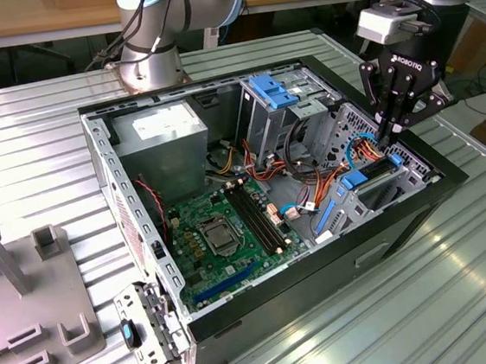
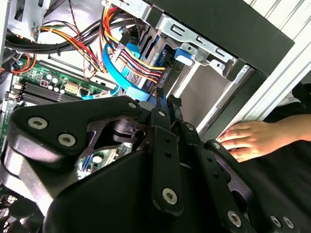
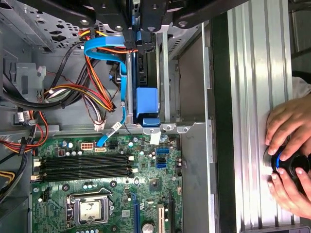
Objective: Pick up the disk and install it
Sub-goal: 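Insert the second disk wire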
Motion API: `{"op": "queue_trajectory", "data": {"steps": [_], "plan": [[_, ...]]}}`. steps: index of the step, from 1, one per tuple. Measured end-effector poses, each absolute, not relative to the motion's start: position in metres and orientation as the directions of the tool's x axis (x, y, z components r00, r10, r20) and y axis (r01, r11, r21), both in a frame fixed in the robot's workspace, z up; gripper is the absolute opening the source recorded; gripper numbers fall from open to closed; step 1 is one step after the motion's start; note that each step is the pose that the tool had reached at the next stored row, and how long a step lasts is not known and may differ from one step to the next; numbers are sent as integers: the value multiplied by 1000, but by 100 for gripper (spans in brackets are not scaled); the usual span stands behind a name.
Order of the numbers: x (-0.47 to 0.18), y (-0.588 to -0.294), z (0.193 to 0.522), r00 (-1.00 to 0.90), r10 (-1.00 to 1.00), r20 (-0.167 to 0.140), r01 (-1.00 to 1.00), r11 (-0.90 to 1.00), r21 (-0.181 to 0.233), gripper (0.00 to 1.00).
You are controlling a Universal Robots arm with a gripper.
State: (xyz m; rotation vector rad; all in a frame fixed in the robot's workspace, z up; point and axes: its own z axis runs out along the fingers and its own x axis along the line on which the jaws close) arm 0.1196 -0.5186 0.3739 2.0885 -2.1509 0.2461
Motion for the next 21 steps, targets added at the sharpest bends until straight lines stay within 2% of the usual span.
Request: {"op": "queue_trajectory", "data": {"steps": [8,10,13,17,21], "plan": [[117,-519,374,-33,-978,208,-999,27,-32,16],[113,-519,374,-36,-979,202,-999,27,-47,16],[107,-520,373,-46,-979,197,-995,27,-96,16],[105,-521,373,-47,-980,193,-994,28,-101,16],[103,-529,372,-47,-984,169,-994,30,-101,16]]}}
